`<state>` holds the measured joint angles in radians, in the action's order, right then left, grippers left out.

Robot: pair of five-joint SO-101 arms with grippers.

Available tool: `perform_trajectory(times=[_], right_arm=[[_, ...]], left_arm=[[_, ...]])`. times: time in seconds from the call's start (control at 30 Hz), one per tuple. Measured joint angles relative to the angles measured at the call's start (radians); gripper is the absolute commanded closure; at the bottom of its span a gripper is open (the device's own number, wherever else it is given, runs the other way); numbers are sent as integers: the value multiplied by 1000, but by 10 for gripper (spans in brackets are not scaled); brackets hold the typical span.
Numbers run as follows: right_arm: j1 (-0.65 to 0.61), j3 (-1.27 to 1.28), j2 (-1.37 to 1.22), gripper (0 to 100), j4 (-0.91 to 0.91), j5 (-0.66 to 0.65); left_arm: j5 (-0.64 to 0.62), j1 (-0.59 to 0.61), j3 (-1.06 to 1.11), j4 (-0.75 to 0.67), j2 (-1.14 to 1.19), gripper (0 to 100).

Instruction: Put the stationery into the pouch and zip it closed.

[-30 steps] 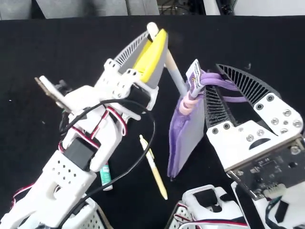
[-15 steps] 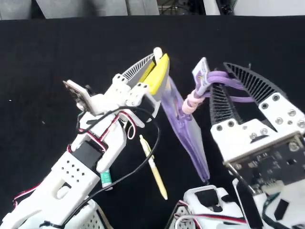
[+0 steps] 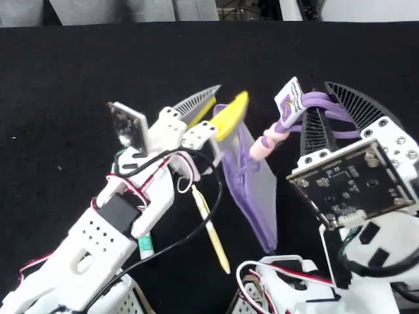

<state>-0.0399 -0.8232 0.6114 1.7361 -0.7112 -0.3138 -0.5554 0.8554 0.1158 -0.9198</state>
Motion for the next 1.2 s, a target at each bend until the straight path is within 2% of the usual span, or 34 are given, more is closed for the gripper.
perform_trajectory(times=[0.1,0.3,0.4,0.6,0.73,0.87,1.0,1.1,1.2], right_arm=[[2,0,0,987,0,-3],[15,0,0,987,0,-6],[68,0,0,987,0,-6],[135,0,0,987,0,-6],[141,0,0,987,0,-6],[141,0,0,987,0,-6],[141,0,0,987,0,-6],[141,0,0,987,0,-6],[141,0,0,987,0,-6]], left_arm=[[0,-12,-129,183,0,814],[2,21,-407,402,-3,815],[-9,132,-491,493,-8,815],[-155,448,-491,618,-11,815],[-167,525,-374,690,-11,815],[-164,526,-181,704,-9,815],[-146,491,37,641,-8,815],[-94,377,112,628,-8,815],[-94,226,158,611,-8,815]])
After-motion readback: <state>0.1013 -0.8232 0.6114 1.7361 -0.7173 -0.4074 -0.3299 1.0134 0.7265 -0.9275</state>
